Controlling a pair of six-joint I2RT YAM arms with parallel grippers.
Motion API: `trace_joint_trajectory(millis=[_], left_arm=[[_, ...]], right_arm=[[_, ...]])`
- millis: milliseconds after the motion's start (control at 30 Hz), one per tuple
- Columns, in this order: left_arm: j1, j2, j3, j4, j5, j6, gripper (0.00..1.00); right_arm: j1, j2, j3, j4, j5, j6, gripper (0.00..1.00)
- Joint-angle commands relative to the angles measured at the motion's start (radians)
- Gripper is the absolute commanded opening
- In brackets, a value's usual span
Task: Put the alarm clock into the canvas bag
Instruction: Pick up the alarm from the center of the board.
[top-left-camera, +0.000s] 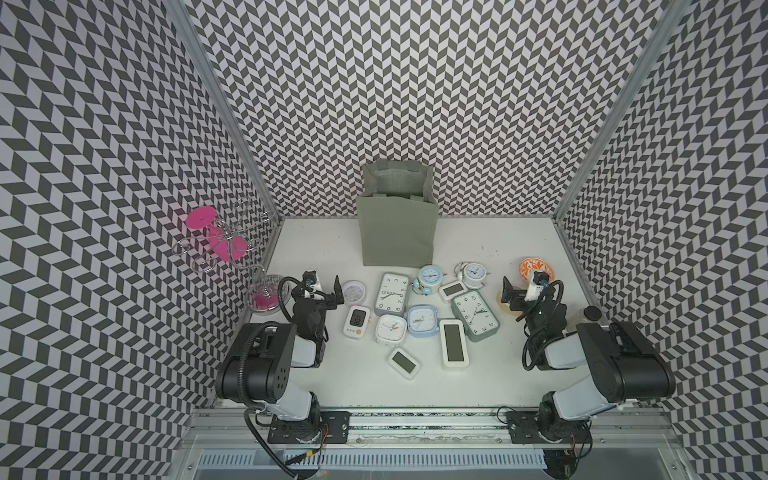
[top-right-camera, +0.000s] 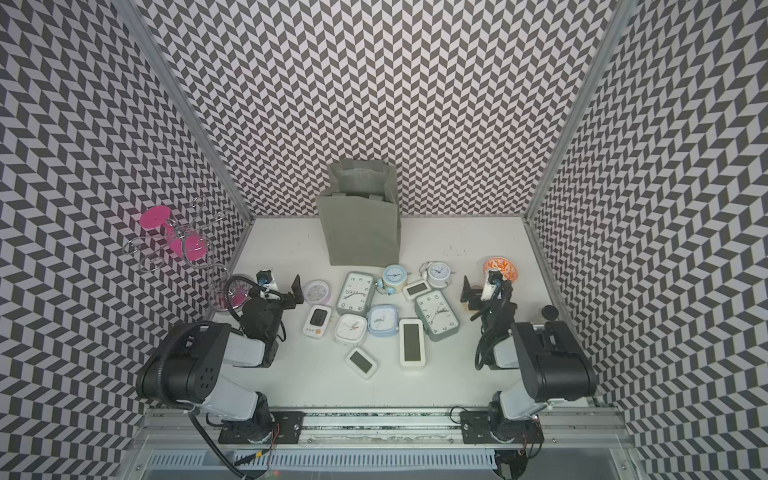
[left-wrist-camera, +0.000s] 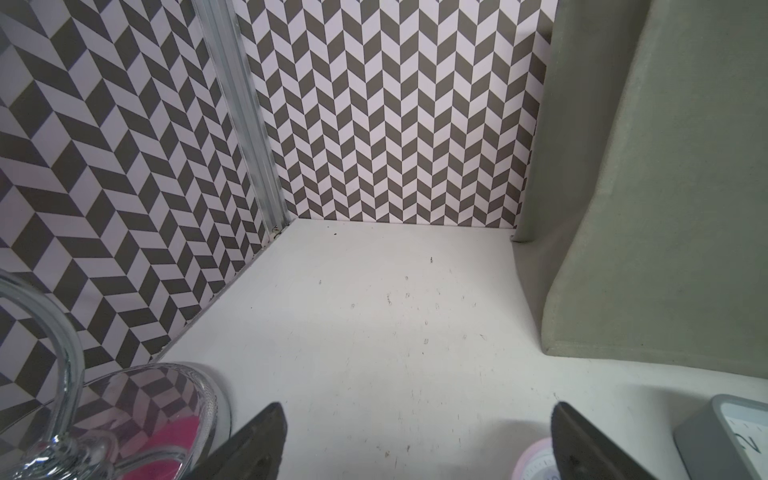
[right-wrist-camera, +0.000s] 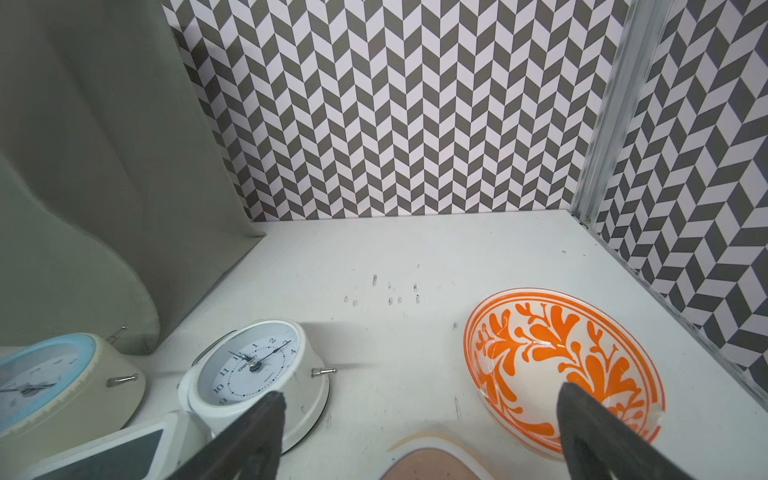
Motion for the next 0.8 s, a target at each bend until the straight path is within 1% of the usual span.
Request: trace_joint_trajectory(millis=[0,267,367,767], left_arm=[[0.006,0.007,0.018,0.053,-0.013,0.011,0.99],[0.007,0.008,0.018,0.052,-0.012,0.010,0.99],[0.018,0.006,0.017,0.051,0.014,0.005,0.99],[0.018,0.008,0.021,0.047,0.009,0.004,0.99]], right_arm=[[0.007,0.013,0.018,0.086,-0.007,-0.015,1.00],[0.006,0.014,0.018,0.068,0.009,-0.003,0.99],[0.006,0.015,0.018,0.071,0.008,-0.003,0.99],[0.006,0.014,0.018,0.075,0.010,-0.003,0.99]])
